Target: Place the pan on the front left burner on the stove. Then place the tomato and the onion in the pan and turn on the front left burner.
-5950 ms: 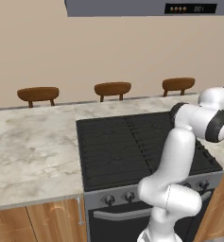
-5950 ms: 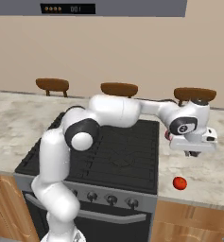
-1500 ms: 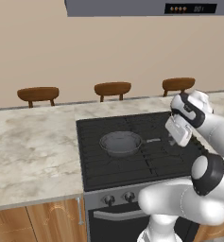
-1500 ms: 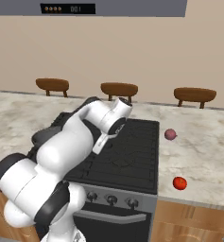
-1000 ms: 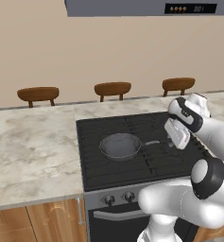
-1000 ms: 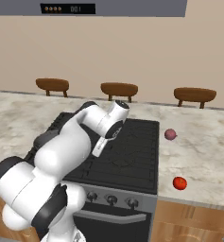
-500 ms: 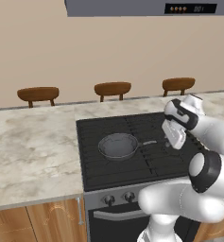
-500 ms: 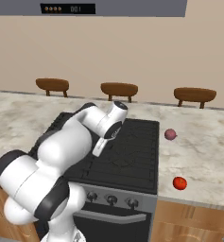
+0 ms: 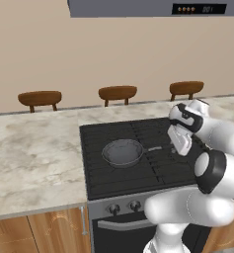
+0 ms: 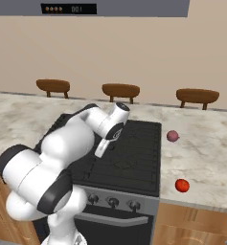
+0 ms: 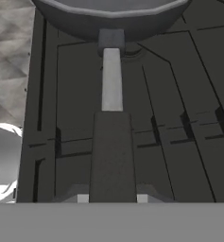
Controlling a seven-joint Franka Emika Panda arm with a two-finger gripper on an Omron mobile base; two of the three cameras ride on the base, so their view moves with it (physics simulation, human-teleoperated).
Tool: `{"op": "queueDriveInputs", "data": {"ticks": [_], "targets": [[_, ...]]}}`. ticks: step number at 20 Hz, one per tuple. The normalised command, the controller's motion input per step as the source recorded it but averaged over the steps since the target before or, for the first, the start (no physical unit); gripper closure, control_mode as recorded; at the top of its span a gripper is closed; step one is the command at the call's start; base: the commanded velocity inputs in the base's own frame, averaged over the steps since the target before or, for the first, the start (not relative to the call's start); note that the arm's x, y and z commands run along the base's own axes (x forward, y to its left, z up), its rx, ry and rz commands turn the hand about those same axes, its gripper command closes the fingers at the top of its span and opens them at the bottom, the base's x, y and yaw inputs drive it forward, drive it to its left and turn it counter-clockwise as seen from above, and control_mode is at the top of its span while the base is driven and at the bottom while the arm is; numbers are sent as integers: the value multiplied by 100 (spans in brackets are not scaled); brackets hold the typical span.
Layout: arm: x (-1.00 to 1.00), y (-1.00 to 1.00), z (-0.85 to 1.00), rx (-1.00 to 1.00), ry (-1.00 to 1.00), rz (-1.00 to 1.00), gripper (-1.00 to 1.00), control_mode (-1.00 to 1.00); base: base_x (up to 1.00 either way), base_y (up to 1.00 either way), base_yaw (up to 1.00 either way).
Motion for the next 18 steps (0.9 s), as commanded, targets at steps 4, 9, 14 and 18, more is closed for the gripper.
{"op": "queueDriveInputs", "data": {"ticks": [4, 9, 14, 18], "targets": [[16, 0, -11, 0, 0, 0, 100, -100, 0, 0, 0], [20, 0, -13, 0, 0, 0, 100, -100, 0, 0, 0], [15, 0, -12, 0, 0, 0, 100, -100, 0, 0, 0], [15, 2, -13, 0, 0, 0, 100, -100, 0, 0, 0]]}}
